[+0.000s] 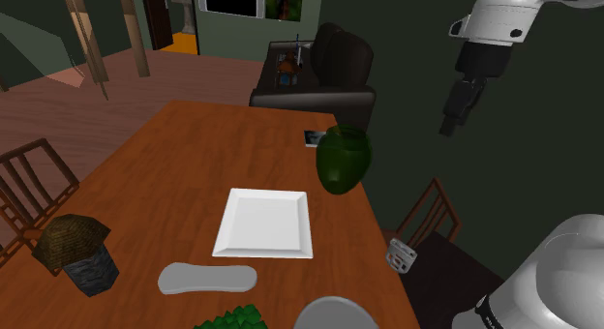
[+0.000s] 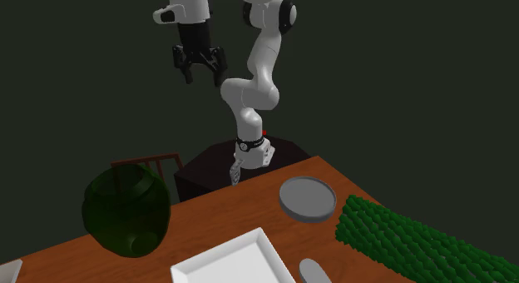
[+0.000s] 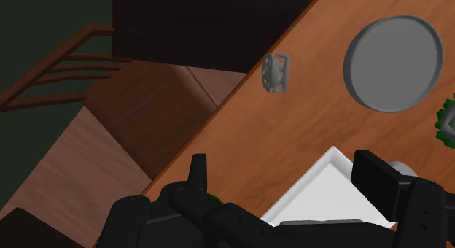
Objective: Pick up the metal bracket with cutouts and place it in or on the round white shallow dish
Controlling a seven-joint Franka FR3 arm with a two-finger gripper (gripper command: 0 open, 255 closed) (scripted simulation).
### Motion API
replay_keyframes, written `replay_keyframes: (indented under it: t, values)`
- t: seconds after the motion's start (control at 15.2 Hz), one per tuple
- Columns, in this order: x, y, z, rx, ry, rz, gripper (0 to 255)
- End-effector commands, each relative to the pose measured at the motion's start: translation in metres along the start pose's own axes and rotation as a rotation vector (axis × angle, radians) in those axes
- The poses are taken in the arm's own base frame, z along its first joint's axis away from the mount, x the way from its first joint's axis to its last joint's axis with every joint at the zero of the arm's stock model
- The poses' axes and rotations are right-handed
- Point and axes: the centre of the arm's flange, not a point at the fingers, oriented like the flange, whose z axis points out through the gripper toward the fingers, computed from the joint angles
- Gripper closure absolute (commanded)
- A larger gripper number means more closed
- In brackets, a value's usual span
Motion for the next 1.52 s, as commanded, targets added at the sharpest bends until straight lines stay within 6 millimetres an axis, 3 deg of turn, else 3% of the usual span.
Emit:
replay_keyframes:
  t: [0.0, 1.39, 1.45]
  values:
    - [0.000, 0.000, 0.000, 0.000, 0.000, 0.000, 0]
    - [-0.007, -0.077, 0.269, -0.053, -0.012, 0.042, 0]
    - [-0.007, -0.078, 0.274, -0.054, -0.012, 0.043, 0]
